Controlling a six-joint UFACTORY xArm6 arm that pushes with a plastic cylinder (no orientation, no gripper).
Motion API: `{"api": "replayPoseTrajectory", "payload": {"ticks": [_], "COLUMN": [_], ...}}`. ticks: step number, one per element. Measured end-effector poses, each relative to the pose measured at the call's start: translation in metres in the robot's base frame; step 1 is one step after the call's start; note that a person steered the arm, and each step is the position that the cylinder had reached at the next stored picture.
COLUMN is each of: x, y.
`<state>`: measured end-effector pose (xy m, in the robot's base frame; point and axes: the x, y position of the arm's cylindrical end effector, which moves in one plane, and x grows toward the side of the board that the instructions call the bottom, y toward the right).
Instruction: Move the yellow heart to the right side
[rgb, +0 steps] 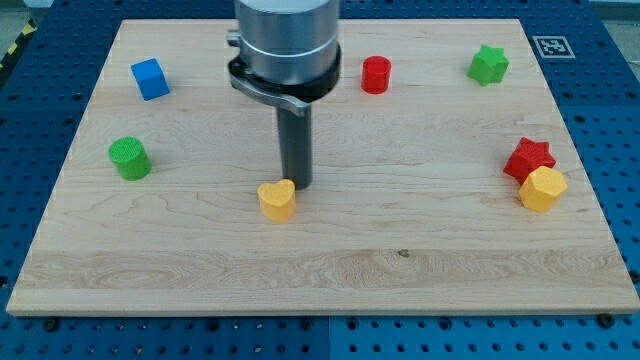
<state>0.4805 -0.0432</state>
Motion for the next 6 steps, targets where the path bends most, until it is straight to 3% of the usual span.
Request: {"api": "replayPoseTrajectory", "payload": {"ticks": [1,2,3,4,5,6], "x": [-0.003,0.027,0.056,0.044,0.014,0.015], "y": [-0.042,-0.047,-0.01,0.066,0.097,0.097]}}
